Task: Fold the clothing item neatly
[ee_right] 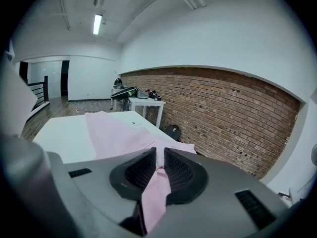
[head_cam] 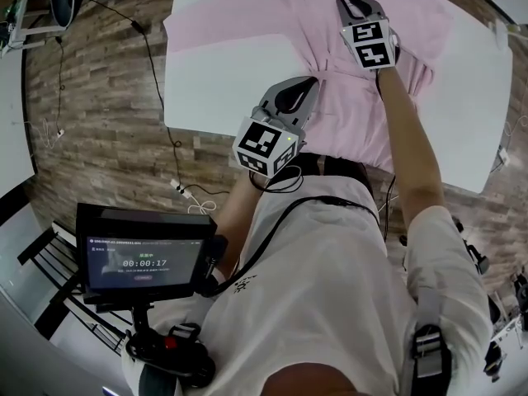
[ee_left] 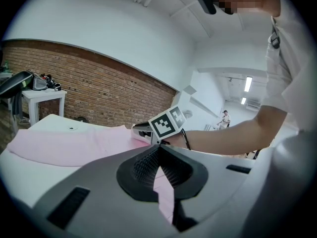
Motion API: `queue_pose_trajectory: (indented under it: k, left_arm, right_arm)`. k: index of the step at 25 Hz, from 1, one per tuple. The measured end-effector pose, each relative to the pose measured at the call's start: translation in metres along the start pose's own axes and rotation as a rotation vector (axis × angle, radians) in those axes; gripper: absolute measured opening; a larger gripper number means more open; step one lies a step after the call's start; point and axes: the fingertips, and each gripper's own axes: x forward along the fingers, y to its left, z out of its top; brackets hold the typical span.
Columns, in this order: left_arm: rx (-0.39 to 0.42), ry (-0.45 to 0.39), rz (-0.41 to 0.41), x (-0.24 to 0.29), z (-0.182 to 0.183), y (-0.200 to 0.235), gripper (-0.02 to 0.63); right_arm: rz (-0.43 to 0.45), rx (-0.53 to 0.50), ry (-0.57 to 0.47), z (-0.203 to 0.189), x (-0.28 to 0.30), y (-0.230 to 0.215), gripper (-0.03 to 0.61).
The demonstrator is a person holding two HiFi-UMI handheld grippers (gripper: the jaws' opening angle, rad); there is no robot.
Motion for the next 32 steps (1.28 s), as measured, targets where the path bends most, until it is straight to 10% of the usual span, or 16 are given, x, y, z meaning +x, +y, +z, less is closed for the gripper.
queue_pose_trajectory:
  k: [15,23,32]
  left_arm:
    - [-0.016,0.036,0.019,-0.002,-0.011,0.001,0.003]
    - [-0.004,0.031,0.017,0.001,-0.007,0.001,0.003]
    - [0.008,0.027,-0.019,0.027,0.003,-0.017,0.003]
  right_arm:
    - [0.149,-0.120,0.096,-0.031,0.028,0.052,0.055]
    - [0.239,-0.113,0.124,-0.040,0.030,0.070,0.167]
    - [0.168,-0.081,0.120,-0.056,-0.022,0.008,0.170]
